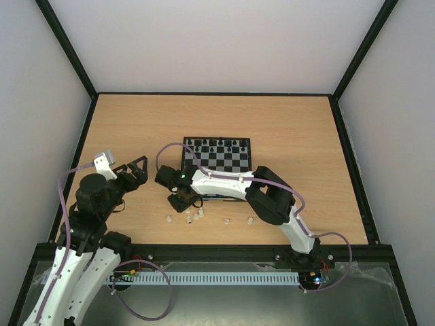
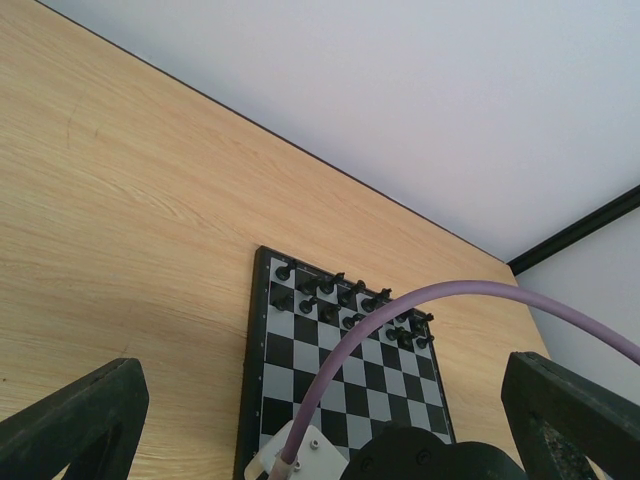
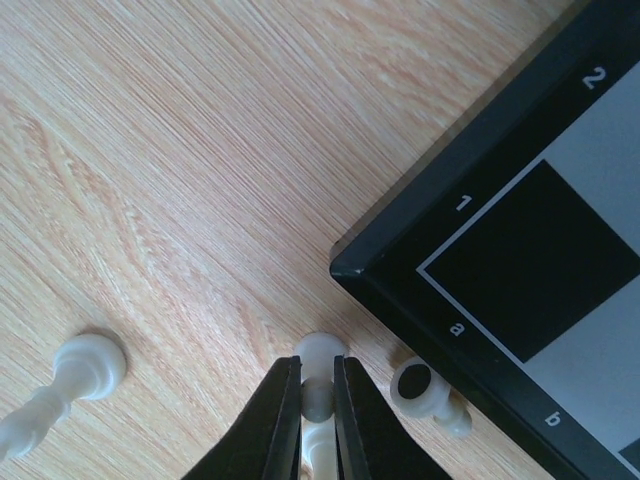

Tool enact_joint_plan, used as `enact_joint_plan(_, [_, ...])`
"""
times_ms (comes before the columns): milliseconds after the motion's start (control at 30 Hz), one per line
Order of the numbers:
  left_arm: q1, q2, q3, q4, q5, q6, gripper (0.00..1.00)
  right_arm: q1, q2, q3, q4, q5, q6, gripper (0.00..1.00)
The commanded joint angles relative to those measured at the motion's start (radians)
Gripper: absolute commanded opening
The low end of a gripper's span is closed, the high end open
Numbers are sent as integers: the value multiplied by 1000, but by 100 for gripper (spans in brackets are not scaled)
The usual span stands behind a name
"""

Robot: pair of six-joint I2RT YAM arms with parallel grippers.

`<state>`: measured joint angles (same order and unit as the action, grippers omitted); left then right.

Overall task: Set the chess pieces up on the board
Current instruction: Pick up the chess piece at the center of the board, then place the chess piece on the chessboard.

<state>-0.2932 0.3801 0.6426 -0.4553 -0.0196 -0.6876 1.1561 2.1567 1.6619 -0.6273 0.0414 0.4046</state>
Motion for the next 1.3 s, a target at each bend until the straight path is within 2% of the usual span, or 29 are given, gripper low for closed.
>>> enact_joint_plan(0, [5,0,11,6,-3,8,100,10,13,27,-53,5,-3,8])
enact_joint_plan(367, [5,-1,11,6,-5,8,99,1,-79,37,-66,59,-6,4])
enact_joint_plan(633, [6,4,8,10,-1,6,99,-115,-197,-25,-91,111,-24,4])
enact_joint_plan(867, [5,16,-2,24,7,6,99,-191,-183,-58,-104,133,-42,5])
enact_joint_plan(1267, [5,35,-14,41,10,4,99,-213,-115,-74,-76,101,-53,5])
